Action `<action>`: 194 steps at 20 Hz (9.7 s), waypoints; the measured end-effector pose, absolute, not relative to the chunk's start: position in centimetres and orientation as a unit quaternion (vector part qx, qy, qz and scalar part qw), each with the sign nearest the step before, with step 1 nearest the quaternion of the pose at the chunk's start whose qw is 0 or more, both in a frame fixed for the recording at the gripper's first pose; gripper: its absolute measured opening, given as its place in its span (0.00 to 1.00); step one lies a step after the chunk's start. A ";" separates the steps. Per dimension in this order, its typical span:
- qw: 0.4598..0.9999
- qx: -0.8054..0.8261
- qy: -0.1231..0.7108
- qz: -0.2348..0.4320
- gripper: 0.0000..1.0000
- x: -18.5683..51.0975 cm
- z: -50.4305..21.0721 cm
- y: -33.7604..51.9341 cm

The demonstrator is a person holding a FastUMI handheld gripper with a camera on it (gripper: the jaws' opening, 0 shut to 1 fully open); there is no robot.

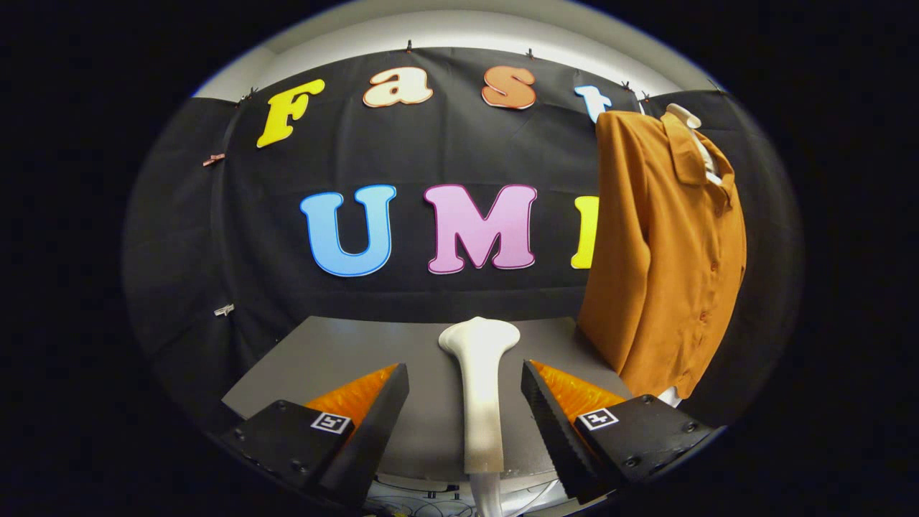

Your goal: Iron the clothes twice with a garment steamer, once on the left side and once on the right side.

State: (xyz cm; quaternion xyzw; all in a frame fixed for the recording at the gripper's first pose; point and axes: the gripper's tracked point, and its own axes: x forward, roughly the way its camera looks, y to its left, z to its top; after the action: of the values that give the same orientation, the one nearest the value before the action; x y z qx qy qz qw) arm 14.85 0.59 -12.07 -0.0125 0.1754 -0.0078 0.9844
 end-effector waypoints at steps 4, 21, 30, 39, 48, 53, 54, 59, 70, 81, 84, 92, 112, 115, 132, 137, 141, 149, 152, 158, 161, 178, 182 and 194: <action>0.974 -0.019 0.226 -0.011 0.99 17.1 -15.0 -0.5; 0.933 -0.043 0.357 -0.018 0.43 20.2 -21.9 -1.7; 0.945 -0.037 0.324 -0.004 0.35 19.5 -19.5 -1.0; 0.974 -0.047 0.223 -0.007 0.35 15.3 -12.5 0.2; 0.987 -0.032 0.147 -0.061 0.34 6.3 -7.1 0.0; 0.984 -0.014 0.114 -0.133 0.34 2.5 -4.6 -6.2; 0.984 -0.009 0.112 -0.142 0.34 2.2 -4.4 -7.3; 0.981 0.004 0.088 -0.171 0.34 2.9 -3.3 -14.5; 0.991 0.043 0.106 -0.076 0.34 12.1 -4.5 -26.0; 0.985 0.066 0.158 -0.021 0.34 16.4 -9.6 -29.4; 0.980 0.072 0.183 -0.019 0.34 16.3 -12.0 -29.7; 0.959 0.075 0.271 -0.036 0.34 14.6 -19.5 -31.2; 0.924 0.092 0.364 -0.078 0.34 6.8 -25.9 -32.7; 0.935 0.088 0.330 -0.089 0.34 6.9 -23.0 -33.8; 0.974 0.084 0.143 -0.155 0.34 13.3 -5.4 -44.9; 0.973 0.102 0.147 -0.148 0.34 16.0 -5.9 -46.3; 0.969 0.101 0.175 -0.143 0.34 16.7 -8.6 -46.5; 0.945 0.119 0.261 -0.158 0.34 15.7 -16.9 -47.2; 0.934 0.130 0.290 -0.164 0.34 14.8 -19.8 -47.3; 0.915 0.139 0.335 -0.177 0.34 12.9 -24.1 -47.7; 0.907 0.143 0.352 -0.183 0.34 12.3 -25.8 -47.7; 0.905 0.135 0.314 -0.255 0.34 6.6 -21.6 -47.7; 0.929 0.105 0.259 -0.241 0.34 7.0 -16.2 -45.2; 0.980 0.024 0.127 -0.149 0.34 6.9 -2.5 -26.9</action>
State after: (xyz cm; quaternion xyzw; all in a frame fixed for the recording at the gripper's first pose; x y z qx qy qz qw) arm 6.92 -26.90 -2.47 0.0243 0.1266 -0.1487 0.9804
